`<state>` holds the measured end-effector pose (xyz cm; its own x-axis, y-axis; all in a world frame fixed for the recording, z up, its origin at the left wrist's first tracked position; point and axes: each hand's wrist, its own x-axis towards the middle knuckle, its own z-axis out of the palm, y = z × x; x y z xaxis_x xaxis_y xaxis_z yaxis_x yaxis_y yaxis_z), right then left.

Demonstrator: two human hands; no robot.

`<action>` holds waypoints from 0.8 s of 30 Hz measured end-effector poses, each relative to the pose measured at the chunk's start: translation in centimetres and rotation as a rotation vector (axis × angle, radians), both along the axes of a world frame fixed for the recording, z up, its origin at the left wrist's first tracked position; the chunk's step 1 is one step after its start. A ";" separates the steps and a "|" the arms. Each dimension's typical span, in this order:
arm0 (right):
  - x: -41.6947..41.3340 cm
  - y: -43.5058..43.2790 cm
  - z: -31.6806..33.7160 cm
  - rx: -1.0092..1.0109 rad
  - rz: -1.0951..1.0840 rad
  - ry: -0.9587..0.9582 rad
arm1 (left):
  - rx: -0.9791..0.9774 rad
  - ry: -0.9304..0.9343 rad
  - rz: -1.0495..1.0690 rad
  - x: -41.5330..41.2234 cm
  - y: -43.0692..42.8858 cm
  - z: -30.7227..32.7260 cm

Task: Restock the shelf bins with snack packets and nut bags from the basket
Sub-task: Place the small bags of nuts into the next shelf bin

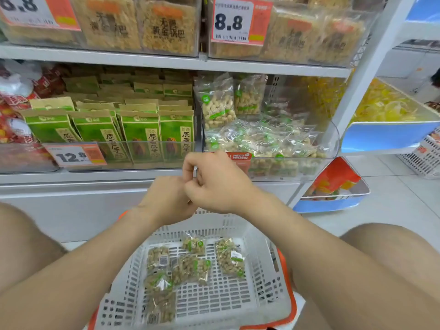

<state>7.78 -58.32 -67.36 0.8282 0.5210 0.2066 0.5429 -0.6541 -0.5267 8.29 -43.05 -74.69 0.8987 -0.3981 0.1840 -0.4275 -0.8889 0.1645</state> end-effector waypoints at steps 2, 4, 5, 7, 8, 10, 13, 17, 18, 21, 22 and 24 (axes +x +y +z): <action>-0.4 0.3 -2.2 -0.223 0.065 0.108 | 0.175 0.270 0.013 -0.3 0.5 -1.5; -0.6 0.4 -4.8 -0.425 0.114 0.188 | 0.274 0.413 -0.026 -0.5 1.0 -3.6; -0.8 0.4 -6.0 -0.512 0.136 0.229 | 0.342 0.472 -0.045 -0.5 1.1 -5.1; -1.1 0.3 -8.3 -0.649 0.172 0.302 | 0.476 0.592 -0.086 -0.6 1.2 -7.9; -1.2 0.3 -9.3 -0.699 0.184 0.335 | 0.542 0.665 -0.092 -0.7 1.1 -9.3; -1.3 0.5 -11.0 -0.803 0.210 0.379 | 0.678 0.792 -0.109 -1.3 0.8 -11.6; -1.5 0.8 -13.0 -0.913 0.244 0.406 | 0.870 0.849 -0.196 -2.9 0.8 -15.4; -1.3 1.0 -15.1 -0.970 0.274 0.397 | 1.037 0.903 -0.300 -5.3 0.8 -20.4; -1.3 1.0 -15.4 -0.973 0.277 0.394 | 1.041 0.930 -0.312 -6.0 0.6 -21.5; -1.0 1.1 -15.8 -0.975 0.288 0.390 | 0.910 1.081 -0.258 -7.7 0.2 -23.1; -0.9 1.2 -15.9 -0.973 0.291 0.389 | 0.876 1.109 -0.243 -8.0 0.3 -23.9; -0.8 1.2 -15.9 -0.968 0.296 0.387 | 0.827 1.117 -0.223 -8.8 0.7 -25.3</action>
